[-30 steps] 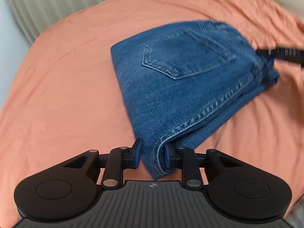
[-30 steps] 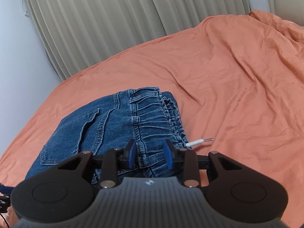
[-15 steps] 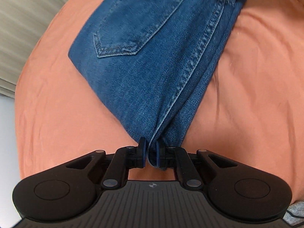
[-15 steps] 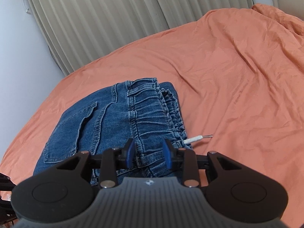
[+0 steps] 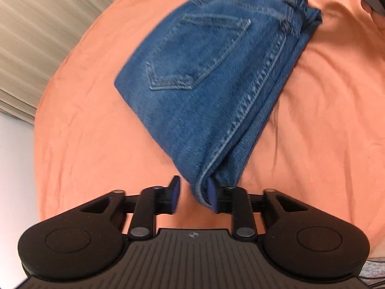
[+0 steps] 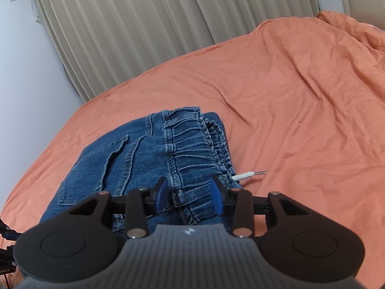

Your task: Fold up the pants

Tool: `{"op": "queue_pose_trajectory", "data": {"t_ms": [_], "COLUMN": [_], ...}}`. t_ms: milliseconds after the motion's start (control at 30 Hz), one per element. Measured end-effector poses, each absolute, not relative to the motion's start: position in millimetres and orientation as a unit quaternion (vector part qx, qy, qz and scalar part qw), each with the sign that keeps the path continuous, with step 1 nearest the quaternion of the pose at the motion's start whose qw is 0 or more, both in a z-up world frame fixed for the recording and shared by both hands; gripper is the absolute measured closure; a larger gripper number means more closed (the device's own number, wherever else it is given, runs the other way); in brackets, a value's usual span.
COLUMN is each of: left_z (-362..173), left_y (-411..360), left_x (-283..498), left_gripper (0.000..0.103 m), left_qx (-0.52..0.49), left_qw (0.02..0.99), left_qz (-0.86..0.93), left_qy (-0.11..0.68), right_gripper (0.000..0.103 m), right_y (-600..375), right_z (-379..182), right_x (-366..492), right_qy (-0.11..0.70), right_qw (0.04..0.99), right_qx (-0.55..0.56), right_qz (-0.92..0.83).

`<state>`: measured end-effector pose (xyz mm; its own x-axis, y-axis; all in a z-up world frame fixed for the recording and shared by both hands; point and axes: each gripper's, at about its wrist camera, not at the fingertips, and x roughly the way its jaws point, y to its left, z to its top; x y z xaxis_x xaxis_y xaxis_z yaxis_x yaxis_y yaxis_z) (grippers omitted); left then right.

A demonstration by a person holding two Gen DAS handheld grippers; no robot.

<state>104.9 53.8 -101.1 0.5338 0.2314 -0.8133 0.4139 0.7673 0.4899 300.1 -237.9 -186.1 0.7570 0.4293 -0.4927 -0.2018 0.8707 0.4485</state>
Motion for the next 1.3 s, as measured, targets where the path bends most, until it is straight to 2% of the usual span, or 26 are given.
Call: {"op": "queue_pose_trajectory", "data": {"t_ms": [33,133,233,267,300,400,467,600,767,1000,1233,1300], "left_z": [-95.6,-77.2,-55.5,-51.1,-47.3,-45.9,-50.1,-67.5,-100.0,-131.8,-157.7,-163.8], "left_y": [54.1,62.7,82.5,89.8,97.5,119.6,135.4,156.3,187.6,216.0,237.3,240.3], "left_x": [102.0,105.0,111.4,114.2,120.0,138.1,156.4,185.6,202.6,216.5,231.3,233.7], "left_gripper": [0.061,0.057,0.045,0.038,0.037,0.037,0.037,0.037,0.03,0.03,0.033,0.039], "left_qx": [0.33,0.279,0.183,0.148,0.117,0.028,-0.024,-0.07,-0.19,-0.288,-0.365,-0.388], "left_qw": [0.814,0.839,0.875,0.887,0.896,0.912,0.916,0.915,0.895,0.867,0.842,0.835], "left_qz": [-0.055,-0.061,-0.06,-0.057,-0.054,-0.048,-0.044,-0.014,-0.005,-0.006,-0.027,-0.034], "left_qy": [0.474,0.463,0.444,0.434,0.424,0.407,0.399,0.397,0.403,0.406,0.396,0.389], "right_gripper": [0.064,0.041,0.039,0.039,0.039,0.039,0.044,0.044,0.039,0.039,0.046,0.051], "right_y": [-240.5,-251.4,-265.6,-270.4,-274.5,-283.4,-283.2,-275.5,-278.9,-286.8,-286.3,-288.3], "right_z": [-183.9,-179.2,-177.9,-178.4,-178.9,-180.7,-178.1,-172.9,-193.6,-225.9,-247.8,-253.5], "right_x": [297.7,292.3,288.4,287.7,287.4,288.0,288.2,296.1,318.7,350.9,372.1,376.0], "right_qy": [0.301,0.296,0.292,0.292,0.292,0.293,0.288,0.285,0.328,0.375,0.382,0.381], "right_qw": [0.918,0.917,0.911,0.907,0.903,0.897,0.9,0.906,0.876,0.826,0.791,0.783], "right_qx": [0.193,0.219,0.256,0.271,0.285,0.31,0.306,0.287,0.326,0.389,0.438,0.45], "right_qz": [0.169,0.157,0.141,0.136,0.132,0.117,0.114,0.127,0.136,0.159,0.191,0.196]}}
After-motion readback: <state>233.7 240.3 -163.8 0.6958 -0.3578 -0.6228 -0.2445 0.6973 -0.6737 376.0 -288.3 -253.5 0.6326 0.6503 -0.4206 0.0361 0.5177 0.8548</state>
